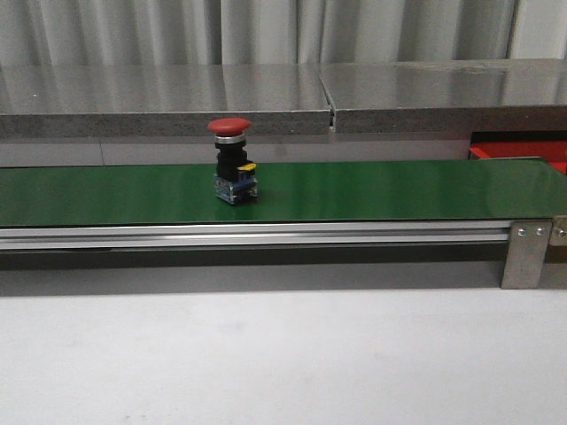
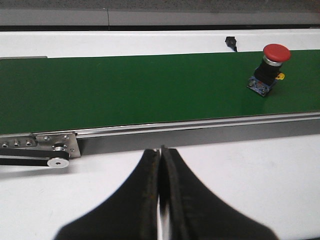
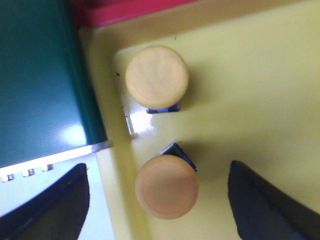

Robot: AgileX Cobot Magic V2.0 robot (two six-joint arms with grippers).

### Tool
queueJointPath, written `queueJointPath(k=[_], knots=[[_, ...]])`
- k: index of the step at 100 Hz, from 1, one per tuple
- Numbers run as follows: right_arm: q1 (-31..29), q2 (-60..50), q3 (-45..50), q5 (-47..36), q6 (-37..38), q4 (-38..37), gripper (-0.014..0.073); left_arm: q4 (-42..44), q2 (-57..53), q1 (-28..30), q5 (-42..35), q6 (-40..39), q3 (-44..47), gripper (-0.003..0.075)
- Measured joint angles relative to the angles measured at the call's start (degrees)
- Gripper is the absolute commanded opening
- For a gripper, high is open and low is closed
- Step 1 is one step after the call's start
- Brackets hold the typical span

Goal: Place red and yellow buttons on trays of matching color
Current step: 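Carry the yellow button into the yellow tray and release, then lower the right gripper onto the red button on the belt and grasp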

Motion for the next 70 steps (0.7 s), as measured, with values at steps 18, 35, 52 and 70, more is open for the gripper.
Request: queueJointPath(k=[18,35,52,70], knots=[[2.2,-5.7,-1.9,2.9,-1.2,-0.4,0.0577,0.0,0.0,0.0,0.0,0.0,0.0,-0.0019],[6.7,-6.3,-9.6,9.8,-2.9,-0.5,0.0643,0.0,0.0,0.0,0.0,0.1,0.0,-0.0019],[13.2,-4.3,-18.6,15.5,-4.4,-0.5,0.0645,0.0,0.0,0.0,0.0,0.1,0.0,-0.0019],[19.7,1.4,-27.8,23.5,-8.5,0.1,0.0645,0.0,0.0,0.0,0.0,0.1,0.0,-0.0019]])
